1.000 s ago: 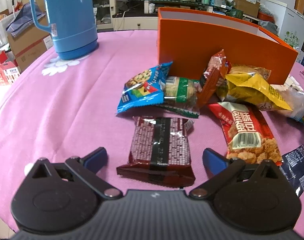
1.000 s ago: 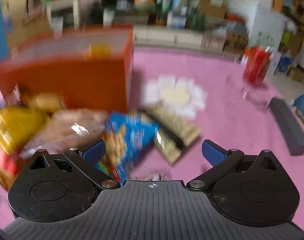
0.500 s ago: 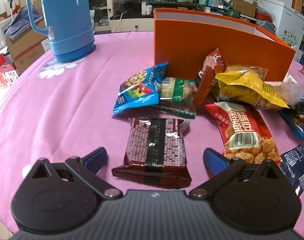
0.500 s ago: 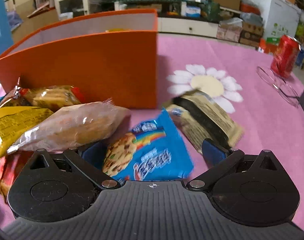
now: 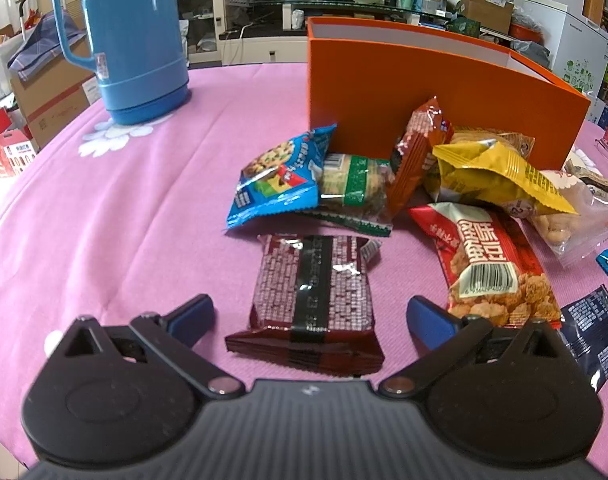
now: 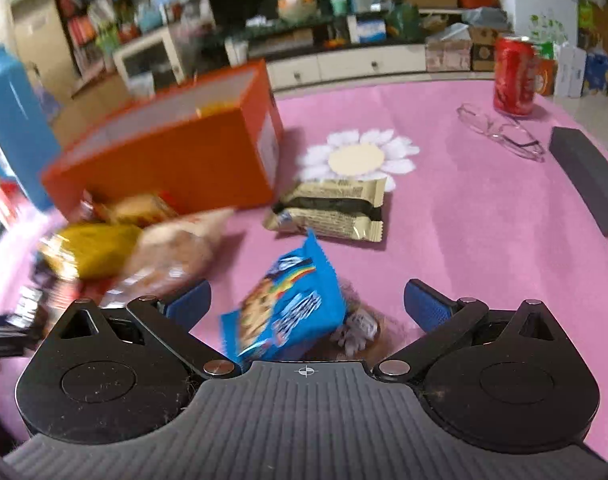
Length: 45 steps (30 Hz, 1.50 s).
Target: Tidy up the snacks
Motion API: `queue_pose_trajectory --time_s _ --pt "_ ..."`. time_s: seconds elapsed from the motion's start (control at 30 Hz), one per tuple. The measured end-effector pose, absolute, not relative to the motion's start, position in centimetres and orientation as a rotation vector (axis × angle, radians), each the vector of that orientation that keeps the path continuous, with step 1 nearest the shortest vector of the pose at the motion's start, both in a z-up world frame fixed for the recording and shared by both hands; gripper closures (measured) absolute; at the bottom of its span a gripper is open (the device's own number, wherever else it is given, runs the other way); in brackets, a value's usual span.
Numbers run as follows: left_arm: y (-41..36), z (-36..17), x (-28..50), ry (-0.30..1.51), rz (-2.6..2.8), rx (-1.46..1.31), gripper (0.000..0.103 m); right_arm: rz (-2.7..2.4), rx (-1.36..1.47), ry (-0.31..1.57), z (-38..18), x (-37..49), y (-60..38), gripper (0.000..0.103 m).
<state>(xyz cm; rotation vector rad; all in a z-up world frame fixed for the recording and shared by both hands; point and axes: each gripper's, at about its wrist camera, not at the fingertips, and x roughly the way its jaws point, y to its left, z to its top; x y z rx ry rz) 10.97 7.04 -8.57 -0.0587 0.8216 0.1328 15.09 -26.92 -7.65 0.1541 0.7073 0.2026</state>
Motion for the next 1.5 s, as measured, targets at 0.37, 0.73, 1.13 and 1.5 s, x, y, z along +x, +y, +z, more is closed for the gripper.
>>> queue_pose_trajectory --time_s 0.37,0.73,1.13,1.5 --pt "7.1 -8.6 10.9 0.821 0.131 -0.058 0.000 0.287 0.279 0.799 -9.2 15.0 -25.3 0.019" --pt "7.2 -8.5 11.1 0.826 0.123 -0.061 0.000 0.246 0.176 0.746 -8.1 20.1 -24.1 0.019" --pt "7.5 -8.5 10.9 0.827 0.120 -0.073 0.000 0.239 -0.010 0.764 -8.9 16.5 -22.0 0.023" --pt "7.1 -8.5 11.2 0.830 0.141 -0.062 0.000 0.454 -0.196 0.696 -7.2 23.0 -22.6 0.019"
